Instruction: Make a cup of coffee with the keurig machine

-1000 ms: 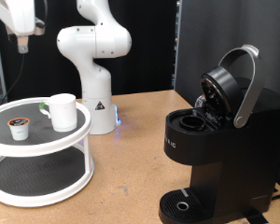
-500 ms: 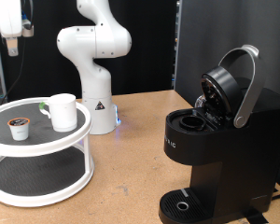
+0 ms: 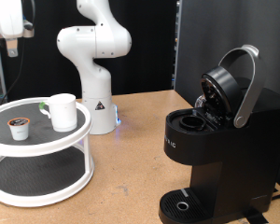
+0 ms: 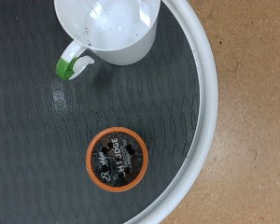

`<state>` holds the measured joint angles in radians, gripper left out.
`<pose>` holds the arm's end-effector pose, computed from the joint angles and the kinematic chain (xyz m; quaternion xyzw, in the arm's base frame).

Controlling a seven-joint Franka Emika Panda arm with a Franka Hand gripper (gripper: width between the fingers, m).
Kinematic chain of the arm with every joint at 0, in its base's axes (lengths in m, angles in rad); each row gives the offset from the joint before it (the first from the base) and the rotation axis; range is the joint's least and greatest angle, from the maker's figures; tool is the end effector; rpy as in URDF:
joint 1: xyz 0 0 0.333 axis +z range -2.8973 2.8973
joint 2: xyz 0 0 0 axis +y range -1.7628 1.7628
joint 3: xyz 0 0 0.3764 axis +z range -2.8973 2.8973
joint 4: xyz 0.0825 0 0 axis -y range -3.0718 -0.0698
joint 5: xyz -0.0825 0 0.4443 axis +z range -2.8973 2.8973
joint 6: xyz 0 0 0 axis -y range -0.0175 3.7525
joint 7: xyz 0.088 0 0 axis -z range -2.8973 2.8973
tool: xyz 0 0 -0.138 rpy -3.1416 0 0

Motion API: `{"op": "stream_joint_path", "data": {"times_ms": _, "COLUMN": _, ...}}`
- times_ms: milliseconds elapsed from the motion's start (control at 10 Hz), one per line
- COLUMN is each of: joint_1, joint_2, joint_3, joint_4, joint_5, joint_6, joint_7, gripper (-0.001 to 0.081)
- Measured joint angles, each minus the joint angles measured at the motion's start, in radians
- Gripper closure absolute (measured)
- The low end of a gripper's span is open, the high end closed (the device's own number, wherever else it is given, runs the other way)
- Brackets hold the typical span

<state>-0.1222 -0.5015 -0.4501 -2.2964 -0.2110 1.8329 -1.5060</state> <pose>0.3539 -0.2785 0.5240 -0.8682 -0.4962 -0.0032 0.0015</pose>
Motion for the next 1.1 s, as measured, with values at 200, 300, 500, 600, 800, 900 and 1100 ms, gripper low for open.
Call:
{"op": "stream_joint_path", "data": {"times_ms": 200, "joint_1": -0.001, "joint_2": 0.002, "joint_3": -0.002, "joint_4": -0.061, "joint_5": -0.005, "joint_6": 0.071, "joint_7": -0.015, "gripper": -0.0001}}
{"op": "stream_joint_path", "data": {"times_ms": 300, "joint_1": -0.002, "joint_2": 0.006, "joint_3": -0.002, "joint_4": -0.098, "joint_5": -0.009, "joint_6": 0.111, "joint_7": -0.002, "gripper": -0.0001}}
{"op": "stream_joint_path", "data": {"times_ms": 500, "joint_1": -0.012, "joint_2": 0.022, "joint_3": -0.003, "joint_4": -0.167, "joint_5": -0.021, "joint_6": 0.192, "joint_7": 0.03, "gripper": -0.0001}}
{"op": "stream_joint_path", "data": {"times_ms": 600, "joint_1": -0.017, "joint_2": 0.033, "joint_3": -0.008, "joint_4": -0.195, "joint_5": -0.025, "joint_6": 0.227, "joint_7": 0.031, "gripper": -0.0001}}
{"op": "stream_joint_path", "data": {"times_ms": 800, "joint_1": -0.032, "joint_2": 0.05, "joint_3": -0.018, "joint_4": -0.243, "joint_5": -0.035, "joint_6": 0.301, "joint_7": 0.032, "gripper": -0.0001}}
{"op": "stream_joint_path", "data": {"times_ms": 900, "joint_1": -0.04, "joint_2": 0.061, "joint_3": -0.022, "joint_4": -0.262, "joint_5": -0.038, "joint_6": 0.336, "joint_7": 0.032, "gripper": -0.0001}}
{"op": "stream_joint_path", "data": {"times_ms": 1100, "joint_1": -0.052, "joint_2": 0.088, "joint_3": -0.023, "joint_4": -0.288, "joint_5": -0.046, "joint_6": 0.394, "joint_7": 0.04, "gripper": -0.0001}}
